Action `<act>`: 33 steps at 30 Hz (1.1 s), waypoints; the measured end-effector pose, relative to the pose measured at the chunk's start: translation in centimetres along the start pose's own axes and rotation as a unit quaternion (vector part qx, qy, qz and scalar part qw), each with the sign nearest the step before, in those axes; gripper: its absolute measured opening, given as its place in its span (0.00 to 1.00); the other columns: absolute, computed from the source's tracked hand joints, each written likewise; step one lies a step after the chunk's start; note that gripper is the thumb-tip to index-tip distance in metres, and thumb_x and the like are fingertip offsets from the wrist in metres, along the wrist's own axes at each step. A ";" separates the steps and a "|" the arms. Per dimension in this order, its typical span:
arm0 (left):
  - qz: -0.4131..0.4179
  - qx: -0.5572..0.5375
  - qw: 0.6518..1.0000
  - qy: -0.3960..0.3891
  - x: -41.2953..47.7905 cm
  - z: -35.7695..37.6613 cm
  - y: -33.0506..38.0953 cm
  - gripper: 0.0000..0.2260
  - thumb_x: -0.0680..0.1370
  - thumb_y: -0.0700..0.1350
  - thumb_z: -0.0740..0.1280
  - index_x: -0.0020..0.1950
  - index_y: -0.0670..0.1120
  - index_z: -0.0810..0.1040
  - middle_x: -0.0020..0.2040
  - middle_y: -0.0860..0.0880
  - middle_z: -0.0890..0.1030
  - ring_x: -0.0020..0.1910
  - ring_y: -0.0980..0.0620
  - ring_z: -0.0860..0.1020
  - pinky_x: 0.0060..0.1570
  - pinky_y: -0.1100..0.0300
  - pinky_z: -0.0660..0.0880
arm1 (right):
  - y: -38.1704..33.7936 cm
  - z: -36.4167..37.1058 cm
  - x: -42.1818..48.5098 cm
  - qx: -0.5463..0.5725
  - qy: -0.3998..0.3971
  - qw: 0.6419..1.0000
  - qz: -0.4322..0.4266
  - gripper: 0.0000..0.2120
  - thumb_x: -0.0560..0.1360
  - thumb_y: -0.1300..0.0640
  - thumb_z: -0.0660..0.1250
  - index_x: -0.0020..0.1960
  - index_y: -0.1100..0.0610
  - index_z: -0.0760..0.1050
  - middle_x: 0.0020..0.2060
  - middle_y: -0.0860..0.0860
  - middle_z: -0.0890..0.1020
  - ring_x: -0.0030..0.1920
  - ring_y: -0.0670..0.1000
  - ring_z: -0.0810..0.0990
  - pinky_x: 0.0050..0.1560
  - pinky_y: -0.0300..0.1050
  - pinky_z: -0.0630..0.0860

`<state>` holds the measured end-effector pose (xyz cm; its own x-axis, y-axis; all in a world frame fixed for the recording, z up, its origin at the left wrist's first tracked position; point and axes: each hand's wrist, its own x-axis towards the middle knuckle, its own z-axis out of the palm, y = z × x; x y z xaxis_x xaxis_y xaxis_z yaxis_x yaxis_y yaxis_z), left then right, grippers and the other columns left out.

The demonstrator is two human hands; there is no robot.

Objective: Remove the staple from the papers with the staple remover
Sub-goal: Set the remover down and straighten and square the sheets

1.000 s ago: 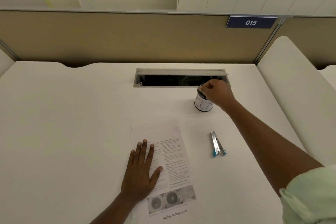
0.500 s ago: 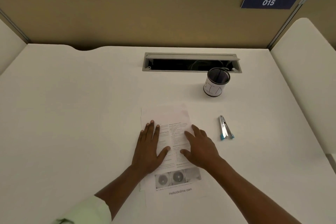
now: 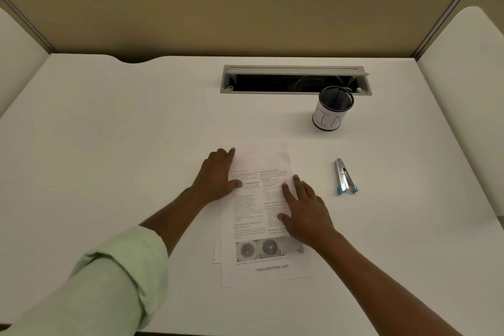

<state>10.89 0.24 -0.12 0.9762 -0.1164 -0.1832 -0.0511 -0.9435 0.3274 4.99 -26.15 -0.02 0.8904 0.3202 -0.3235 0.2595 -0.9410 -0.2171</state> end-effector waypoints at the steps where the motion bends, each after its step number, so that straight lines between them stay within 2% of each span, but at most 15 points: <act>1: -0.018 -0.011 1.000 0.006 0.1 -0.2 0.3 0.42 0.74 0.56 0.73 0.81 0.42 0.57 0.71 0.41 0.69 0.69 0.41 0.68 0.70 0.49 0.65 | 0.0 0.0 0.0 0.001 -0.001 1.000 0.000 0.39 0.81 0.40 0.60 0.82 0.52 0.45 0.82 0.57 0.43 0.82 0.59 0.48 0.78 0.56 0.56; 4: -0.104 -0.116 0.987 0.042 0.5 -1.1 1.0 0.32 0.76 0.48 0.72 0.77 0.42 0.65 0.70 0.40 0.73 0.68 0.40 0.72 0.67 0.49 0.69 | 0.1 0.0 0.0 0.007 0.001 1.000 0.003 0.39 0.80 0.40 0.60 0.82 0.52 0.45 0.82 0.56 0.43 0.82 0.58 0.48 0.78 0.56 0.56; 6: -0.161 -0.193 0.966 0.055 0.8 -1.8 1.2 0.20 0.76 0.44 0.72 0.67 0.42 0.75 0.64 0.42 0.80 0.62 0.42 0.78 0.56 0.54 0.74 | 0.1 0.1 0.0 0.014 0.006 1.000 0.006 0.40 0.80 0.40 0.61 0.82 0.51 0.44 0.82 0.55 0.44 0.82 0.58 0.49 0.78 0.56 0.57; 8: -0.172 -0.225 0.958 0.049 1.1 -2.6 1.3 0.11 0.77 0.43 0.71 0.58 0.42 0.80 0.56 0.43 0.84 0.54 0.44 0.81 0.47 0.56 0.75 | 0.2 0.1 0.0 0.032 0.011 0.999 0.010 0.43 0.79 0.38 0.62 0.82 0.50 0.42 0.83 0.54 0.45 0.82 0.57 0.50 0.77 0.56 0.58; 11: -0.166 -0.313 0.934 0.054 1.6 -4.1 1.4 0.06 0.77 0.43 0.71 0.52 0.42 0.81 0.49 0.46 0.84 0.48 0.45 0.83 0.47 0.51 0.80 | 0.5 0.1 -0.1 0.054 0.027 0.998 0.010 0.47 0.76 0.35 0.63 0.82 0.49 0.39 0.83 0.52 0.48 0.81 0.56 0.52 0.77 0.56 0.60; 15: -0.171 -0.340 0.920 0.098 2.9 -5.2 1.4 0.07 0.77 0.43 0.71 0.50 0.40 0.81 0.43 0.49 0.82 0.44 0.46 0.81 0.47 0.50 0.80 | 0.9 0.1 -0.1 0.055 0.032 0.998 0.003 0.47 0.76 0.33 0.63 0.82 0.48 0.40 0.83 0.52 0.49 0.81 0.56 0.53 0.77 0.55 0.60; 19: -0.193 -0.293 0.929 0.118 4.2 -4.4 1.0 0.08 0.78 0.44 0.71 0.51 0.40 0.80 0.50 0.43 0.83 0.47 0.44 0.81 0.41 0.56 0.74 | 1.0 0.6 -0.2 0.024 0.027 0.999 -0.003 0.45 0.75 0.32 0.62 0.82 0.49 0.46 0.83 0.53 0.45 0.82 0.56 0.50 0.77 0.54 0.59; 20: -0.186 -0.261 0.940 0.116 4.4 -4.0 0.8 0.10 0.78 0.44 0.71 0.54 0.39 0.79 0.53 0.41 0.82 0.51 0.42 0.81 0.45 0.55 0.74 | 0.9 0.7 -0.3 0.020 0.026 0.999 -0.001 0.45 0.76 0.32 0.61 0.82 0.49 0.45 0.83 0.53 0.44 0.82 0.56 0.49 0.78 0.54 0.58; 22: -0.158 -0.191 0.964 0.096 4.3 -3.2 0.4 0.18 0.77 0.46 0.72 0.64 0.40 0.77 0.63 0.40 0.78 0.62 0.40 0.77 0.57 0.50 0.75 | 0.9 0.9 -0.2 0.018 0.025 1.000 0.001 0.45 0.76 0.31 0.60 0.82 0.49 0.44 0.83 0.53 0.43 0.82 0.56 0.48 0.78 0.55 0.57; 24: -0.126 -0.152 0.978 0.063 3.8 -2.3 0.1 0.29 0.76 0.49 0.73 0.73 0.41 0.70 0.73 0.41 0.72 0.72 0.40 0.69 0.70 0.46 0.69 | 0.8 1.0 -0.2 0.015 0.026 1.000 0.001 0.45 0.76 0.31 0.60 0.82 0.49 0.44 0.83 0.53 0.43 0.82 0.56 0.48 0.78 0.54 0.57; 27: -0.103 -0.119 0.988 0.008 3.1 -1.2 -0.3 0.40 0.76 0.52 0.73 0.81 0.42 0.56 0.81 0.42 0.61 0.80 0.42 0.59 0.78 0.45 0.57 | 0.8 1.0 -0.1 0.008 0.027 1.000 -0.001 0.44 0.76 0.31 0.59 0.82 0.49 0.44 0.83 0.53 0.43 0.82 0.56 0.48 0.78 0.54 0.57; 28: -0.095 -0.116 0.989 0.003 2.9 -1.0 -0.4 0.40 0.77 0.52 0.73 0.81 0.42 0.55 0.81 0.43 0.61 0.80 0.42 0.58 0.78 0.46 0.56 | 0.8 1.0 -0.1 0.006 0.026 1.000 -0.001 0.44 0.76 0.31 0.59 0.82 0.49 0.44 0.82 0.53 0.43 0.82 0.56 0.48 0.78 0.54 0.57; 30: -0.077 -0.128 0.989 0.012 2.6 -1.0 -0.3 0.38 0.76 0.50 0.74 0.80 0.43 0.58 0.77 0.41 0.67 0.76 0.40 0.66 0.74 0.46 0.64 | 0.7 1.0 -0.2 0.003 0.021 1.000 0.001 0.44 0.76 0.32 0.59 0.82 0.49 0.43 0.82 0.54 0.42 0.82 0.56 0.47 0.78 0.55 0.57; 33: -0.074 -0.174 0.982 0.019 2.3 -1.7 -0.3 0.35 0.75 0.47 0.75 0.77 0.46 0.61 0.70 0.43 0.75 0.66 0.40 0.76 0.60 0.51 0.75 | 0.6 1.0 -0.2 -0.002 0.015 1.000 0.003 0.44 0.77 0.32 0.59 0.82 0.50 0.42 0.82 0.54 0.41 0.82 0.57 0.47 0.78 0.56 0.57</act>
<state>13.54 0.73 0.93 0.9751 0.0322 -0.2195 0.1604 -0.7857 0.5974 4.64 -26.66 -0.97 0.9030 0.3104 -0.2970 0.2550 -0.9437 -0.2109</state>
